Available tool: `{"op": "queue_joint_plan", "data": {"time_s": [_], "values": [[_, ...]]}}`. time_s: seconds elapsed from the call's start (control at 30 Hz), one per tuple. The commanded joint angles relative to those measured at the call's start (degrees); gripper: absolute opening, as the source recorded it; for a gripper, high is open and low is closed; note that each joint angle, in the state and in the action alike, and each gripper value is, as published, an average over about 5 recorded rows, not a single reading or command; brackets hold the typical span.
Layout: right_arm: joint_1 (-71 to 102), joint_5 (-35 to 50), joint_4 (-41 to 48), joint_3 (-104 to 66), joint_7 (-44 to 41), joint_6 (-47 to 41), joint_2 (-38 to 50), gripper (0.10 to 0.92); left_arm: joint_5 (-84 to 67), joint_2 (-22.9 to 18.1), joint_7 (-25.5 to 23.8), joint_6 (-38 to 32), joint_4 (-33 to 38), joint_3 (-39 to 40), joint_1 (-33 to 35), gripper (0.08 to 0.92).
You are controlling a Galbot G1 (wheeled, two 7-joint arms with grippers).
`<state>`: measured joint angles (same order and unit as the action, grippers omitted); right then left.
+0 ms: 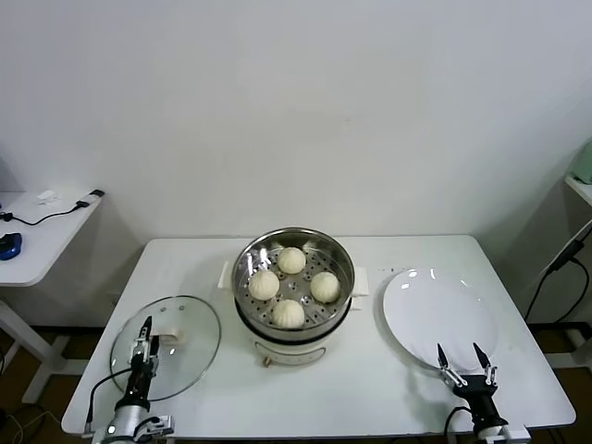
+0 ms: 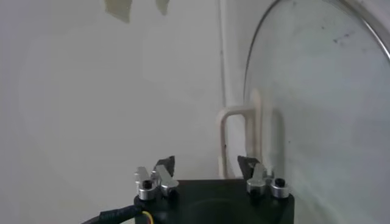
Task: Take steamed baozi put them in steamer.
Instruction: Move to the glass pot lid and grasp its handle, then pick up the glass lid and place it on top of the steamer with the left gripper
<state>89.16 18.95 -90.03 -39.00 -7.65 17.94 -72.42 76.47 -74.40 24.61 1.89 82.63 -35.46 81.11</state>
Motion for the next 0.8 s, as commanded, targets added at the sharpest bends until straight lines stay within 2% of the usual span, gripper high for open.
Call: {"op": "queue_joint_plan", "data": {"time_s": [0.03,0.37,0.6,0.8], "values": [[0.4,-0.2,0.0,0.2,-0.2,0.2,-0.4,0.823,2.6,0.1,0.0,0.1,-3.6,0.1,-1.9,0.654],[1.1,-0.4,-0.3,0.3,-0.5,0.8,-0.7,0.823,3.1,-0.8,0.2,0.9,-4.0,-0.2,-2.7,0.368],[1.2,-0.5,-0.3,0.4,-0.5,1.0,-0.7,0.823,0.8,-1.2,-0.3,-0.6,1.9,-1.7,-0.9,0.172],[1.3,-0.2,0.0,0.4,-0.4,1.5,-0.6,0.823,-4.5,2.0,-4.1,-0.8,12.8,-3.7,3.4,0.140]]}}
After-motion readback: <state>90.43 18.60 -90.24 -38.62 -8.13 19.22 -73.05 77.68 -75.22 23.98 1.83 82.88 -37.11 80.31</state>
